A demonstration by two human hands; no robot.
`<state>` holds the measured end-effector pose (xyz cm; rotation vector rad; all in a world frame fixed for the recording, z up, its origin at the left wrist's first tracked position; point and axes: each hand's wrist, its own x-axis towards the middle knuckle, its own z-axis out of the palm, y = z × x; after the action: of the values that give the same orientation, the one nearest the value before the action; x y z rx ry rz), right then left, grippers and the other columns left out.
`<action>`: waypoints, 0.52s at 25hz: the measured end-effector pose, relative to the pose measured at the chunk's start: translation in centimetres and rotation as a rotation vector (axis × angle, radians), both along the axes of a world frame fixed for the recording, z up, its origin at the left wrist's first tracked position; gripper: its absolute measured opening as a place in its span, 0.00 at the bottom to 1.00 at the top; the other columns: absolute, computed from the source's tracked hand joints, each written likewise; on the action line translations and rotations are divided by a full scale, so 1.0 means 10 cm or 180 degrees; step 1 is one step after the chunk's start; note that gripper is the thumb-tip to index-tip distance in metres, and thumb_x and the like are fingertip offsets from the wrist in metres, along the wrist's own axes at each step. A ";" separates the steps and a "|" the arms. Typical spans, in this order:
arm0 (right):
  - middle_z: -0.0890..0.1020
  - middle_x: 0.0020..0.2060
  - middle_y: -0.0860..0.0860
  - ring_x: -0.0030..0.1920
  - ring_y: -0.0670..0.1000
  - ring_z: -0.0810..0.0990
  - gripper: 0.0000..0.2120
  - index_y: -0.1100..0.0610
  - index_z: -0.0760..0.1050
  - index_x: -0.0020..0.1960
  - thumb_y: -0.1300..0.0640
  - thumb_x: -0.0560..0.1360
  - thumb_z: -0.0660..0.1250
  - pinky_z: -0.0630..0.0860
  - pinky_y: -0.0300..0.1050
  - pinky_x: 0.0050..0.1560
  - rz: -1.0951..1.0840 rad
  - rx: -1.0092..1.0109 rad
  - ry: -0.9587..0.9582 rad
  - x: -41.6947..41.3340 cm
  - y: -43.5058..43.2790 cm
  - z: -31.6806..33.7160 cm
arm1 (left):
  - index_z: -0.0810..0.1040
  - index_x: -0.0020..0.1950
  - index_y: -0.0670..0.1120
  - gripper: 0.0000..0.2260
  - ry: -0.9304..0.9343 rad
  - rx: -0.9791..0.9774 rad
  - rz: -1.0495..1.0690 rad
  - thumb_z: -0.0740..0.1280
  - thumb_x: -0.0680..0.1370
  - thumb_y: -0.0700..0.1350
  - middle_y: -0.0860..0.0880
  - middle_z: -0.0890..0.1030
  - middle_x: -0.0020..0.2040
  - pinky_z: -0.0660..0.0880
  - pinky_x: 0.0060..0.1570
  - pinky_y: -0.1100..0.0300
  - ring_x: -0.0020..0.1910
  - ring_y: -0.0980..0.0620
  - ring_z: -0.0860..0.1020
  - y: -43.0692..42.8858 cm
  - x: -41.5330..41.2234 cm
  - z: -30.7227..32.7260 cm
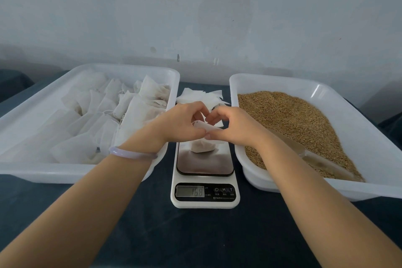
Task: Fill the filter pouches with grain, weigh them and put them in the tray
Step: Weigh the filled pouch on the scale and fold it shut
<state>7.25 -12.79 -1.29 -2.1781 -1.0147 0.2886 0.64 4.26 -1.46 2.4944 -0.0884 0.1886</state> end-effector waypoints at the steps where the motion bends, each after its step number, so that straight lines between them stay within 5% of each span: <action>1: 0.80 0.46 0.40 0.35 0.27 0.72 0.16 0.48 0.76 0.51 0.51 0.66 0.77 0.66 0.24 0.35 -0.0005 -0.0018 -0.0013 0.00 0.00 0.00 | 0.72 0.50 0.56 0.13 0.0003 -0.0006 -0.0006 0.69 0.70 0.43 0.58 0.78 0.45 0.73 0.50 0.63 0.48 0.57 0.77 0.00 0.00 0.00; 7: 0.80 0.47 0.42 0.40 0.30 0.74 0.16 0.46 0.76 0.49 0.52 0.66 0.77 0.68 0.25 0.38 -0.0008 0.0028 -0.0015 0.00 0.00 -0.01 | 0.73 0.51 0.53 0.11 0.0063 -0.0228 -0.0132 0.63 0.69 0.46 0.51 0.81 0.48 0.74 0.51 0.58 0.49 0.54 0.78 0.01 -0.03 0.02; 11: 0.79 0.41 0.44 0.42 0.40 0.76 0.14 0.45 0.75 0.48 0.56 0.67 0.76 0.71 0.38 0.45 -0.0175 0.0116 -0.0113 -0.01 0.00 -0.01 | 0.75 0.52 0.47 0.15 -0.0009 -0.0761 -0.0158 0.56 0.71 0.49 0.40 0.80 0.47 0.74 0.47 0.50 0.44 0.45 0.76 -0.01 -0.06 0.06; 13: 0.79 0.38 0.41 0.41 0.39 0.76 0.13 0.45 0.76 0.50 0.56 0.69 0.74 0.71 0.37 0.45 -0.0245 0.0325 -0.0151 -0.03 -0.01 0.02 | 0.75 0.54 0.46 0.17 -0.0024 -0.1027 -0.0089 0.58 0.73 0.55 0.44 0.80 0.48 0.76 0.49 0.49 0.48 0.45 0.78 -0.02 -0.08 0.08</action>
<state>6.92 -12.92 -1.10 -2.1346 -0.9480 0.1469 -0.16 4.01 -0.68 2.1701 -0.0885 0.1850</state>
